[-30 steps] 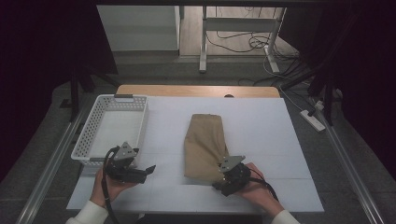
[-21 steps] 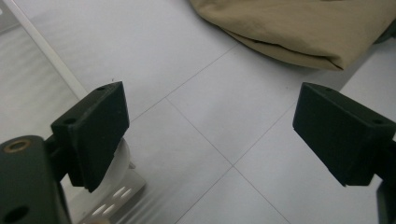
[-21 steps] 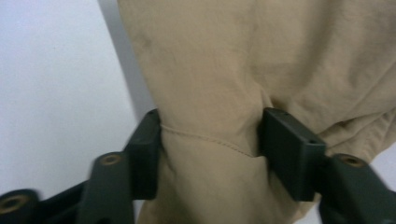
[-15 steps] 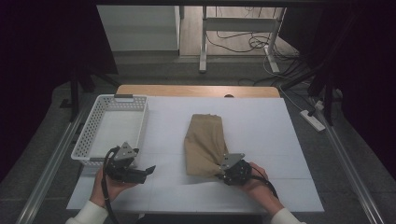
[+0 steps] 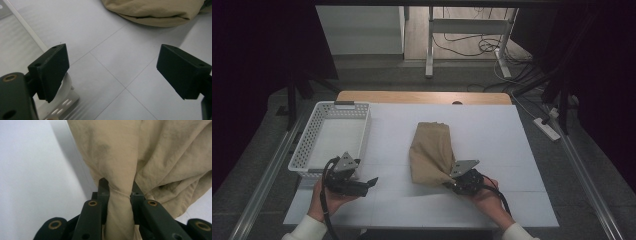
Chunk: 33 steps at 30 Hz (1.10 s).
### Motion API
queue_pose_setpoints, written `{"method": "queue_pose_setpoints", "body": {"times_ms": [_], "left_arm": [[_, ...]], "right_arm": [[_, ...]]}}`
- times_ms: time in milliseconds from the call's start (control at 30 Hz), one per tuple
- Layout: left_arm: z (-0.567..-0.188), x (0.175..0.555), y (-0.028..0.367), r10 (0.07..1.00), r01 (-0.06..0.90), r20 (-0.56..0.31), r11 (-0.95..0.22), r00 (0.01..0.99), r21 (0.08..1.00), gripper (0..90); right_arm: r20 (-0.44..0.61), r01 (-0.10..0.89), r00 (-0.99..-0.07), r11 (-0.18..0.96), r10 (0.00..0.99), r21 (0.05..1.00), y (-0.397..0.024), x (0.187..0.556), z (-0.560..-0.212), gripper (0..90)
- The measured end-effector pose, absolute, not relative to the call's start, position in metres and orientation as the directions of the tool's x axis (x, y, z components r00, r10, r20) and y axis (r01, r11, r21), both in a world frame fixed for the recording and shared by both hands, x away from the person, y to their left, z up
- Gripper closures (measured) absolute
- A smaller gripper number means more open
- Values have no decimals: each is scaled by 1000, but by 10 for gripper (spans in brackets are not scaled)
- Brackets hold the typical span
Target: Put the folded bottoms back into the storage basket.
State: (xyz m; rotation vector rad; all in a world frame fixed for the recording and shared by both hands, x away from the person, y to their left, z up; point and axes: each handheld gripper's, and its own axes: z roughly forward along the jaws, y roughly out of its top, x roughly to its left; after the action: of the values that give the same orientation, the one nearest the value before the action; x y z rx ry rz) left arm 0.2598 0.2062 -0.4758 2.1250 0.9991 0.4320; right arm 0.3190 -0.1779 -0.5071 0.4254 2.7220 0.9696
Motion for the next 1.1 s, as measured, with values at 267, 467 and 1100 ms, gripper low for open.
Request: {"method": "queue_pose_setpoints", "body": {"times_ms": [267,467,1100], "left_arm": [[-475,260,207,769,520,-8,-424,639,742,117],[-475,259,208,769,516,-7,-422,639,746,118],[-466,279,172,735,492,-26,-427,677,758,120]], "right_arm": [[-36,228,-937,686,348,691,-182,315,-500,772],[-10,228,-945,678,327,699,-184,308,-498,773],[6,225,-949,665,315,712,-189,302,-496,773]]}}
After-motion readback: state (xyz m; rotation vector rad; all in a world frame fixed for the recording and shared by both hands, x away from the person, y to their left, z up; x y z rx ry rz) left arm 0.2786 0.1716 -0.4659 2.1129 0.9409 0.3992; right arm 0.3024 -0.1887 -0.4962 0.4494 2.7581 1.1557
